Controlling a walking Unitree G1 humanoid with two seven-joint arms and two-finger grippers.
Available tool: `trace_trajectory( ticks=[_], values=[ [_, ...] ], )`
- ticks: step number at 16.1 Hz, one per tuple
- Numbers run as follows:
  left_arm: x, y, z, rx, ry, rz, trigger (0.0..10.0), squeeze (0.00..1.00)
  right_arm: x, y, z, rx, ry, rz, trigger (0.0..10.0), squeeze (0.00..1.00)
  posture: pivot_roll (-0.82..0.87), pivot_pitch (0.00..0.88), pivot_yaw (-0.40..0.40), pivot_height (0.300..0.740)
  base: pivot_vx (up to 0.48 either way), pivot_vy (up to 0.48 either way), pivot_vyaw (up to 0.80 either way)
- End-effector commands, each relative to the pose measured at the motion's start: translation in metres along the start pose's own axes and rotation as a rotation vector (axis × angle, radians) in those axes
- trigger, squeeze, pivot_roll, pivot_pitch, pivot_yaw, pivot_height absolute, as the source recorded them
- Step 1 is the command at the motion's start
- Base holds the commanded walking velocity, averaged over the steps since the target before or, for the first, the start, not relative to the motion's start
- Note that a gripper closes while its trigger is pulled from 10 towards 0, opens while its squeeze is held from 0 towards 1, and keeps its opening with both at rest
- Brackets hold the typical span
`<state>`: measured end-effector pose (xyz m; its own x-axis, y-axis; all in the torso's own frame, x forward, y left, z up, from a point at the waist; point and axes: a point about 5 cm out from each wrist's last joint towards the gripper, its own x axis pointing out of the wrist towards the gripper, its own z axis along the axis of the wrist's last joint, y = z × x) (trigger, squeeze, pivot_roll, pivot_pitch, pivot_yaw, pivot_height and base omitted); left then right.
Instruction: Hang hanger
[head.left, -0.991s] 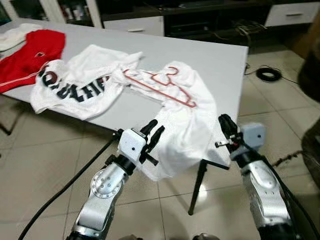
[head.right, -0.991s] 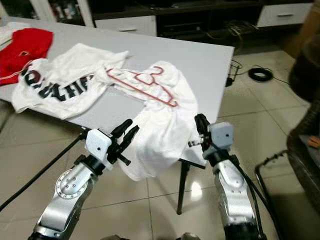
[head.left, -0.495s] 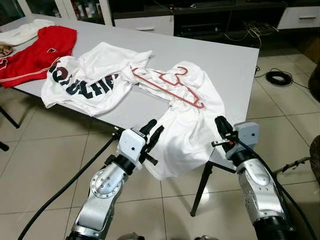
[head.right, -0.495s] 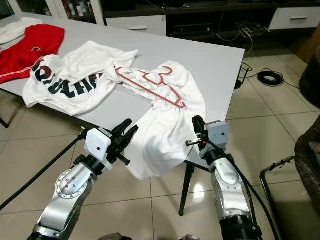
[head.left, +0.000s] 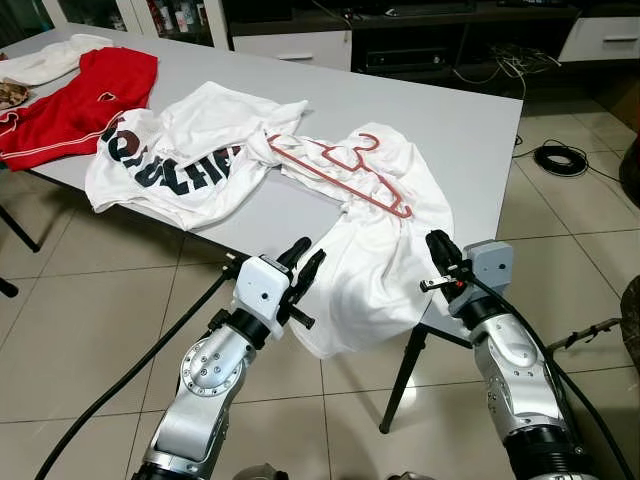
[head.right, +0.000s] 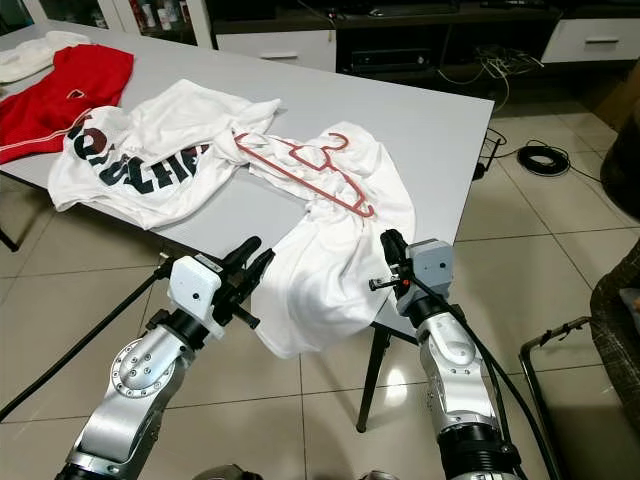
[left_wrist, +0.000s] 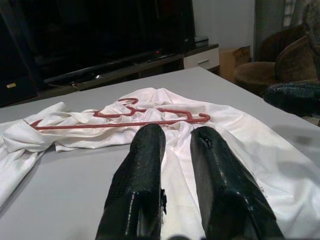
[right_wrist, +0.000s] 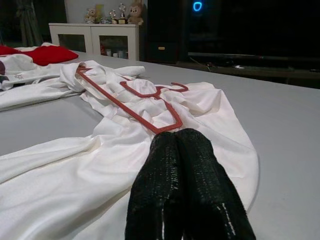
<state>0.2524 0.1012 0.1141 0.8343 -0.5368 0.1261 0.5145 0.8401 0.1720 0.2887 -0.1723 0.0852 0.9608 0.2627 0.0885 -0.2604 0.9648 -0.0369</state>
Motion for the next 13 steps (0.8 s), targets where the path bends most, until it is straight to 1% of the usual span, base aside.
trace_trajectory(
  ticks=[1,5,9,13],
  values=[
    [-0.0013,0.0026,0.0022,0.006,0.000,0.004,10.0,0.00,0.0027,0.0004,0.0050,-0.005,-0.025,0.004,10.0,0.00,0.04,0.000,0.052,0.736,0.000,0.000,0.00],
    [-0.0001,-0.0025,-0.0001,-0.005,0.008,-0.019,10.0,0.00,-0.0021,-0.0028,0.0031,-0.011,-0.020,-0.010,10.0,0.00,0.02,0.000,0.057,0.736,0.000,0.000,0.00],
    [0.0050,-0.0019,0.0006,-0.008,0.004,-0.027,10.0,0.00,-0.0026,-0.0048,0.0038,-0.016,-0.022,-0.019,10.0,0.00,0.01,0.000,0.055,0.736,0.000,0.000,0.00],
    [0.0054,-0.0027,0.0004,-0.015,0.003,-0.021,10.0,0.00,-0.0011,-0.0058,0.0053,-0.024,-0.022,-0.013,10.0,0.00,0.01,0.000,0.051,0.736,0.000,0.000,0.00]
  ],
)
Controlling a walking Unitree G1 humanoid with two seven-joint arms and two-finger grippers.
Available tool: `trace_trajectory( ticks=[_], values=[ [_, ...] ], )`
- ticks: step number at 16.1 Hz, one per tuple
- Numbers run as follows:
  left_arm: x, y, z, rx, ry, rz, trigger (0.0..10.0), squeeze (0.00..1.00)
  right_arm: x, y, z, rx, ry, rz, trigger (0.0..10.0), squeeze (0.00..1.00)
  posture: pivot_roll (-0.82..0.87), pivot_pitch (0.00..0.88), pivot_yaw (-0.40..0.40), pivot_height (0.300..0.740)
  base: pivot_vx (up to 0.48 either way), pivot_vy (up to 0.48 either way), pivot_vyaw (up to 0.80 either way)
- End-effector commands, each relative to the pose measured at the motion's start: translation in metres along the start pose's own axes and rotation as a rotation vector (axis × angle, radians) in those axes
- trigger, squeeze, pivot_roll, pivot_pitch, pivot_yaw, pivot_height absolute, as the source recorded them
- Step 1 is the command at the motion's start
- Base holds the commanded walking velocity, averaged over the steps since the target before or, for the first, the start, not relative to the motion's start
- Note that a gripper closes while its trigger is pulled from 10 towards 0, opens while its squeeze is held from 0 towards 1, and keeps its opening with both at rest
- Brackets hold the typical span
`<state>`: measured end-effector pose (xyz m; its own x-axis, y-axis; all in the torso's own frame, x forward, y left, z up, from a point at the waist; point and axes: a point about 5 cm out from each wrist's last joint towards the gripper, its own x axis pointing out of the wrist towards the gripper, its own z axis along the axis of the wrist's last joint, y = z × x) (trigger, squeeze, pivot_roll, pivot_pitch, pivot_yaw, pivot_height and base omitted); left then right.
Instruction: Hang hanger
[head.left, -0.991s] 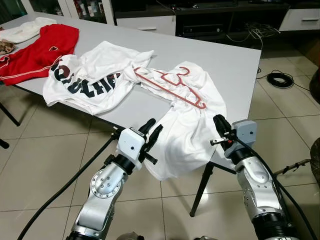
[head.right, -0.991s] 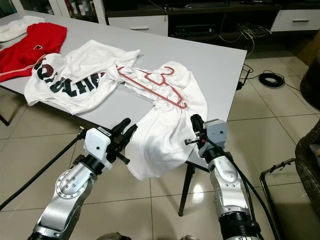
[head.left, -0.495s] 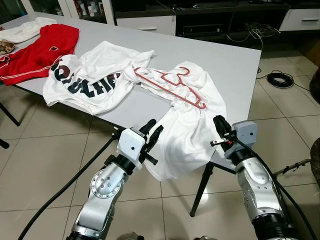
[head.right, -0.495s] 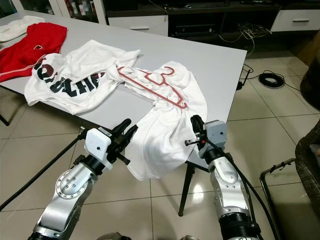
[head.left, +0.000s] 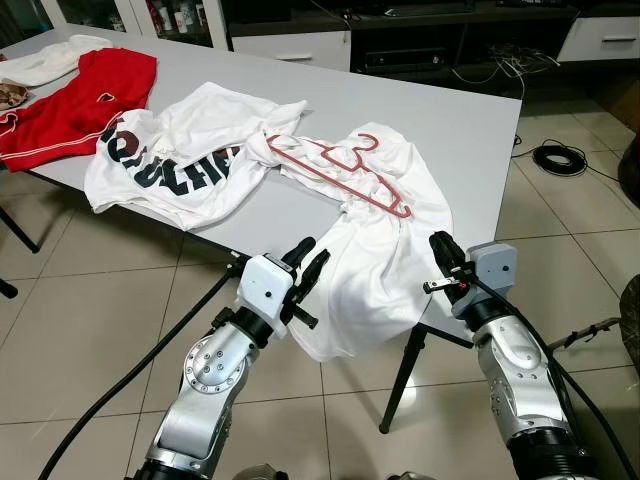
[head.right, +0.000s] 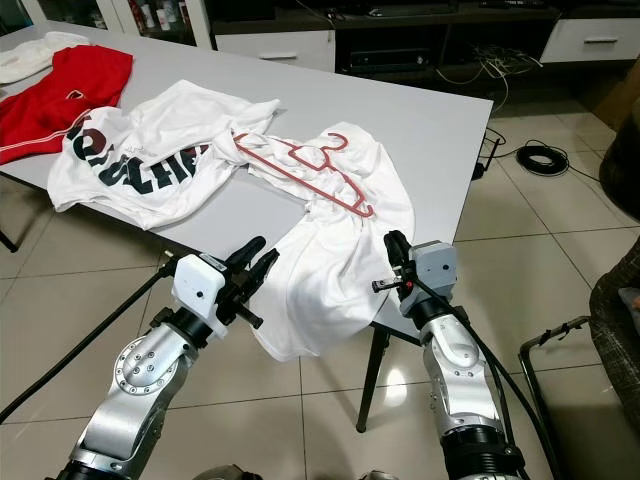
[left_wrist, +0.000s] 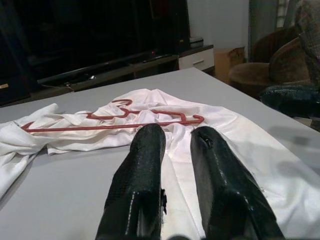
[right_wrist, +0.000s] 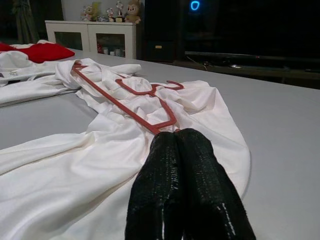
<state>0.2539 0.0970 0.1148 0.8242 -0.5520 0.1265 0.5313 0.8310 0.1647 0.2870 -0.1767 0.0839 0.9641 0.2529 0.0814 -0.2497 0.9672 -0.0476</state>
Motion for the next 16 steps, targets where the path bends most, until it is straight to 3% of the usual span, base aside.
trace_trajectory(
  ticks=[1,16],
  values=[
    [0.0017,-0.0006,-0.0006,-0.007,0.007,-0.004,10.0,0.00,0.0022,-0.0023,0.0066,-0.013,-0.030,-0.002,10.0,0.00,0.01,0.000,0.051,0.736,0.000,0.000,0.00],
    [0.0006,-0.0029,-0.0014,-0.010,0.010,-0.012,10.0,0.00,0.0003,-0.0023,0.0052,-0.017,-0.021,0.009,10.0,0.00,0.01,0.000,0.045,0.736,0.000,0.000,0.00]
  ],
)
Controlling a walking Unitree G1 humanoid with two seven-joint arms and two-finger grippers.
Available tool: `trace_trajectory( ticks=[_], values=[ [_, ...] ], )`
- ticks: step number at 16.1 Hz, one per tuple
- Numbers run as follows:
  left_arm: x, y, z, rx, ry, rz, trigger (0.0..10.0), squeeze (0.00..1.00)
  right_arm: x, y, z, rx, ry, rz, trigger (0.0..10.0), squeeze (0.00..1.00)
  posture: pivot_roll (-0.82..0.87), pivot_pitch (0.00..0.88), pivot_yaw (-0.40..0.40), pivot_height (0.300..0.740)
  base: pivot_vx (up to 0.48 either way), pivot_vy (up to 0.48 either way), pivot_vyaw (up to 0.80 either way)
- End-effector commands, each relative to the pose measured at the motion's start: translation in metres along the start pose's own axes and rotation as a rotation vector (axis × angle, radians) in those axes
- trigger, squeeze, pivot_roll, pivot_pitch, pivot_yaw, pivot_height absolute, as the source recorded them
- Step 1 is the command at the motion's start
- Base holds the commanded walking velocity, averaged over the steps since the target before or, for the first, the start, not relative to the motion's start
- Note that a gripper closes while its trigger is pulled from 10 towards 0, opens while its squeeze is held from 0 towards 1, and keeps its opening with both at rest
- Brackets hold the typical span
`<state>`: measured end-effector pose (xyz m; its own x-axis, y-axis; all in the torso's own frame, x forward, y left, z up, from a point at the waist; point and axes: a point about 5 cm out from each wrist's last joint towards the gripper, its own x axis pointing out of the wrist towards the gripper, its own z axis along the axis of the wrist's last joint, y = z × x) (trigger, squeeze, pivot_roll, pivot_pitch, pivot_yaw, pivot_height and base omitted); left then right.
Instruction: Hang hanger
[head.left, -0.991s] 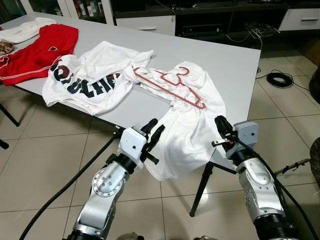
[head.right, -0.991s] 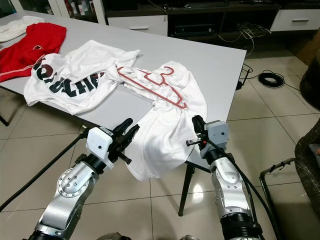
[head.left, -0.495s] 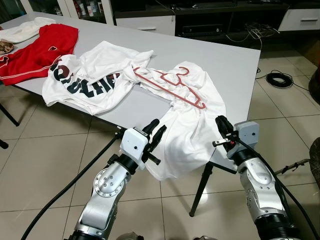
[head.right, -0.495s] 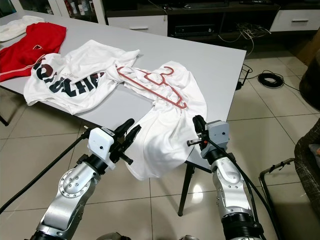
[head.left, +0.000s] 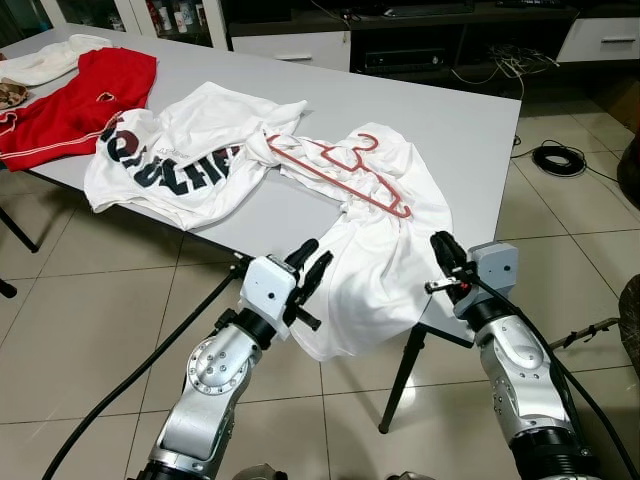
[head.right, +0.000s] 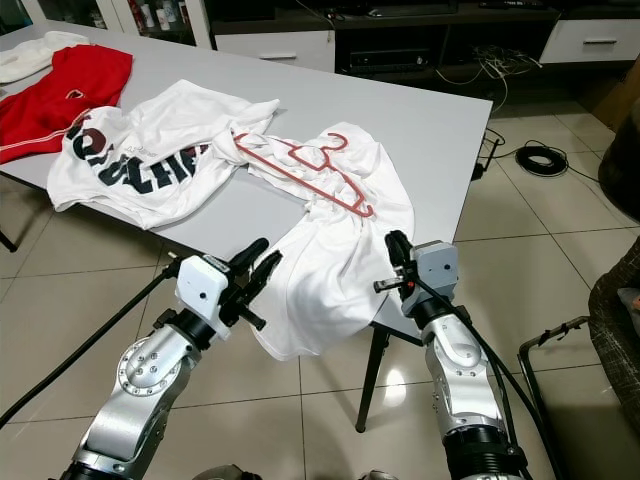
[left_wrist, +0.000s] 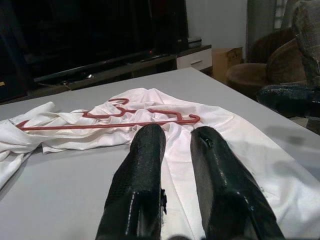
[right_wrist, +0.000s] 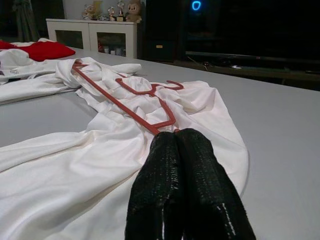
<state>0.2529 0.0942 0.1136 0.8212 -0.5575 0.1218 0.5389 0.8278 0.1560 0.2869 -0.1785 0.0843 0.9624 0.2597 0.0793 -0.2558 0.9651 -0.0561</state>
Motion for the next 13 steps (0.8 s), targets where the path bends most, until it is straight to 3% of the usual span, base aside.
trace_trajectory(
  ticks=[1,13],
  values=[
    [0.0006,0.0001,-0.0006,0.000,0.006,-0.005,10.0,0.00,0.0011,-0.0008,0.0050,-0.009,-0.023,0.002,10.0,0.00,0.01,0.000,0.045,0.736,0.000,0.000,0.00],
    [0.0029,0.0000,0.0003,0.002,0.000,-0.005,10.0,0.00,0.0014,-0.0009,0.0054,-0.010,-0.025,-0.003,10.0,0.00,0.01,0.000,0.045,0.736,0.000,0.000,0.00]
  ],
)
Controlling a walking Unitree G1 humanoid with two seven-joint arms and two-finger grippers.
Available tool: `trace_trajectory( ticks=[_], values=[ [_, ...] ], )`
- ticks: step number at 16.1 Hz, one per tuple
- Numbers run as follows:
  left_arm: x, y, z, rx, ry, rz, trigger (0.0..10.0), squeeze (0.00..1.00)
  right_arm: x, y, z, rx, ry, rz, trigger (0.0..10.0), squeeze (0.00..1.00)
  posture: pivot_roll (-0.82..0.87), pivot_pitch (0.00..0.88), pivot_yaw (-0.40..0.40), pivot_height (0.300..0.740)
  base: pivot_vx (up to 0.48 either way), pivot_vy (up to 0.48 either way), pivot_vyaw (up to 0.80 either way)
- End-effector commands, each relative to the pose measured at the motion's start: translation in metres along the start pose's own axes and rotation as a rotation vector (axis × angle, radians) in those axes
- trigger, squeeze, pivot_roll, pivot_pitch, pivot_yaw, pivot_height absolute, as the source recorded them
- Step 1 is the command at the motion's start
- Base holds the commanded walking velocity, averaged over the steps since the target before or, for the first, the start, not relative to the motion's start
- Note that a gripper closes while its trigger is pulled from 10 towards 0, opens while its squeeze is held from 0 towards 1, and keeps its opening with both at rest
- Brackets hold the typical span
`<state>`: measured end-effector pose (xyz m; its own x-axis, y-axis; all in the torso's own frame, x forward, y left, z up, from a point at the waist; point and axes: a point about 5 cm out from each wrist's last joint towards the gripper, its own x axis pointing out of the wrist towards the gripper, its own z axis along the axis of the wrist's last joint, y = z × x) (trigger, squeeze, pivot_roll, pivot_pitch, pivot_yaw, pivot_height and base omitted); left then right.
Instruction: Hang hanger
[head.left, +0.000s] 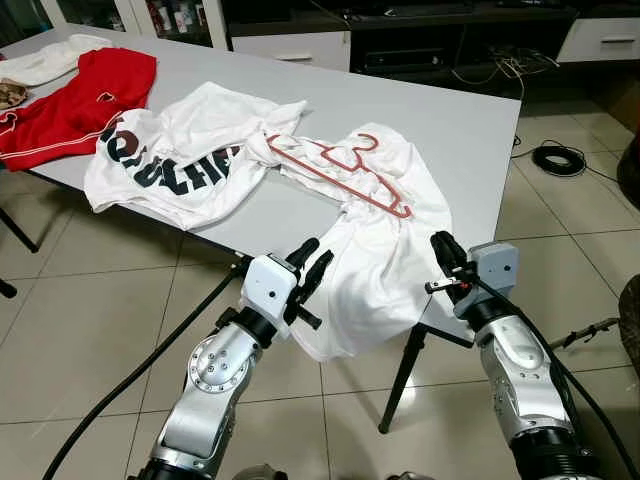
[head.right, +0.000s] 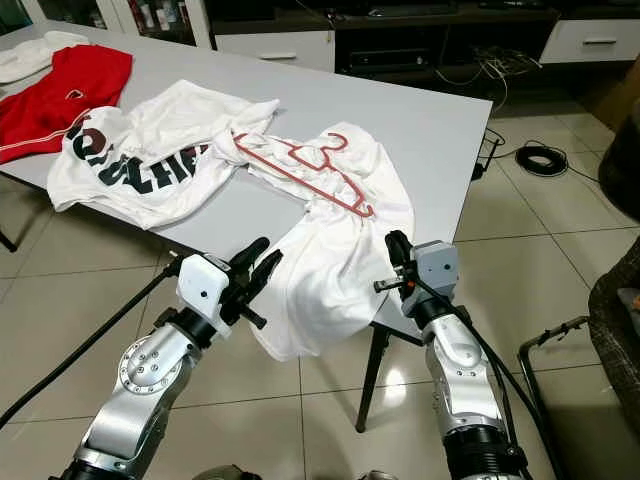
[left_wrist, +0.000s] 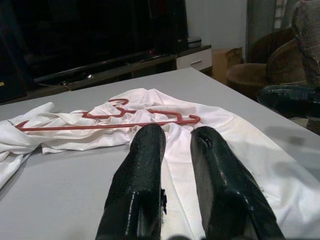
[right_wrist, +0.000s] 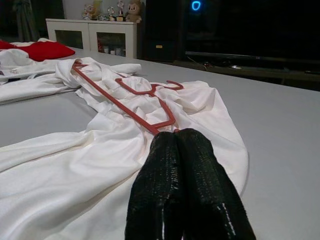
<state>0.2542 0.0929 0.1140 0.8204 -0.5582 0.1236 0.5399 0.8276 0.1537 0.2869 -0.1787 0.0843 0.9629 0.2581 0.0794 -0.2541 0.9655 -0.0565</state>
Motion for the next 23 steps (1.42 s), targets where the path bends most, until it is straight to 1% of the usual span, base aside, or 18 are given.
trace_trajectory(
  ticks=[1,15,17,19,22,23],
  values=[
    [0.001,0.001,0.000,0.005,0.003,-0.004,10.0,0.00,0.002,-0.001,0.005,-0.008,-0.025,-0.004,10.0,0.00,0.01,0.000,0.047,0.736,0.000,0.000,0.00],
    [0.003,0.000,0.000,0.007,0.002,-0.008,10.0,0.00,0.000,0.000,0.003,-0.006,-0.018,-0.008,10.0,0.00,0.00,0.000,0.048,0.736,0.000,0.000,0.00],
    [0.008,-0.005,0.000,-0.003,-0.004,-0.009,10.0,0.00,-0.001,-0.004,0.003,-0.015,-0.011,-0.006,10.0,0.00,-0.02,0.000,0.031,0.736,0.000,0.000,0.00],
    [0.013,-0.007,0.000,-0.013,-0.016,-0.008,10.0,0.00,0.002,-0.008,0.008,-0.030,-0.023,-0.011,10.0,0.00,-0.05,0.000,0.026,0.736,0.000,0.000,0.00],
    [0.015,-0.008,0.000,-0.023,-0.020,-0.011,10.0,0.00,0.002,-0.011,0.011,-0.041,-0.031,-0.022,10.0,0.00,-0.05,0.000,0.026,0.736,0.000,0.000,0.00],
    [0.017,-0.008,0.000,-0.022,-0.021,-0.025,10.0,0.00,-0.001,-0.013,0.009,-0.041,-0.022,-0.034,10.0,0.00,-0.08,0.000,0.044,0.736,0.000,0.000,0.00]
  ],
)
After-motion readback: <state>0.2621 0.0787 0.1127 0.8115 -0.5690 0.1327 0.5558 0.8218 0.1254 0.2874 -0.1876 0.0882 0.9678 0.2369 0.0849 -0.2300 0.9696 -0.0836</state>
